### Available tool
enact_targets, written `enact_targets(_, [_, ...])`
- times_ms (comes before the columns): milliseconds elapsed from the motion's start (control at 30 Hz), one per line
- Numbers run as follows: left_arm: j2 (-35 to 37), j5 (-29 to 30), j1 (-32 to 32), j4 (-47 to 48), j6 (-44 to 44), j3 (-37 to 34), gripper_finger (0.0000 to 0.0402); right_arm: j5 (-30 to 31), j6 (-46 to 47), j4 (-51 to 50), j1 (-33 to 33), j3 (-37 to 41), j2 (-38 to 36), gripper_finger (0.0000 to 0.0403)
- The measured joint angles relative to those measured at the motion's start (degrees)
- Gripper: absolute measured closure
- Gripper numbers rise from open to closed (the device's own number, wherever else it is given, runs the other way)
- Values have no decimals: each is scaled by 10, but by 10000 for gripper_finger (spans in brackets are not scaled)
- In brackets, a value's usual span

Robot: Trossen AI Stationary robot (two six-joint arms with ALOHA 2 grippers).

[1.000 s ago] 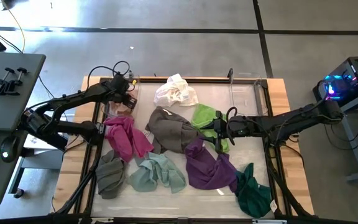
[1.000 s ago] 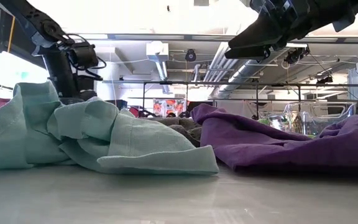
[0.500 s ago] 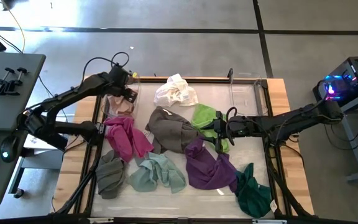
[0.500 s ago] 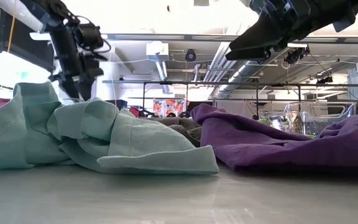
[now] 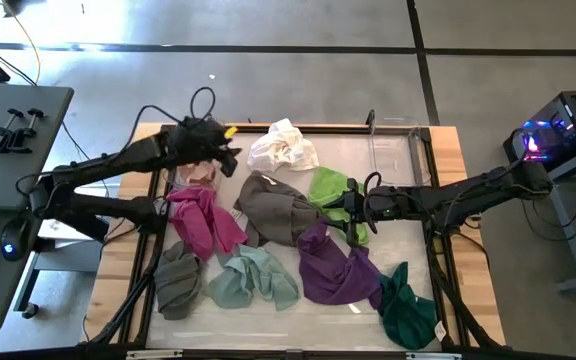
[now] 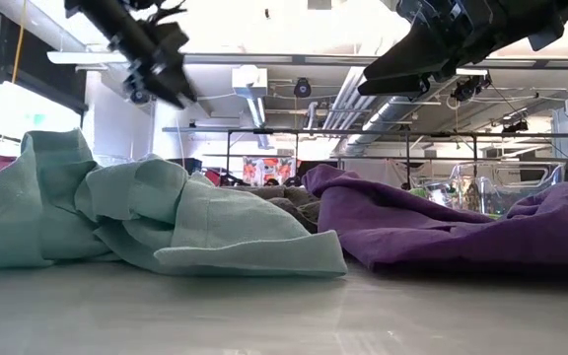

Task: Sort towels by color in basket
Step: Put the white towel into the left transparent bin

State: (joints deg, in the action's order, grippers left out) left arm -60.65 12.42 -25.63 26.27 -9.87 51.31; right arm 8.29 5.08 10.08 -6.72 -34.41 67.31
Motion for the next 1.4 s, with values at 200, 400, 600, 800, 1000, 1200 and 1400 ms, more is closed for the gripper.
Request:
enact_targets(200, [-74,6,55,-139,-31,1,204,0,0,0,0,0,0,199])
enact_targets(400, [-187,17,38,-254,-35,0,204,0,0,0,0,0,0,199])
enact_targets(600, [-297,-10,-1,-274,-31,40,184,-3,0,0,0,0,0,199])
enact_targets(800, [-405,-18,-39,-174,-29,129,145,-2,0,0,0,0,0,199])
enact_targets(1000, [-496,-18,-61,-134,-29,197,132,-2,0,0,0,0,0,199])
enact_targets(1200, [-557,-64,-74,-88,-20,237,139,-2,0,-2,0,0,0,199])
enact_targets(1400, [-582,-79,-81,-50,11,257,173,0,4,-5,0,0,0,199])
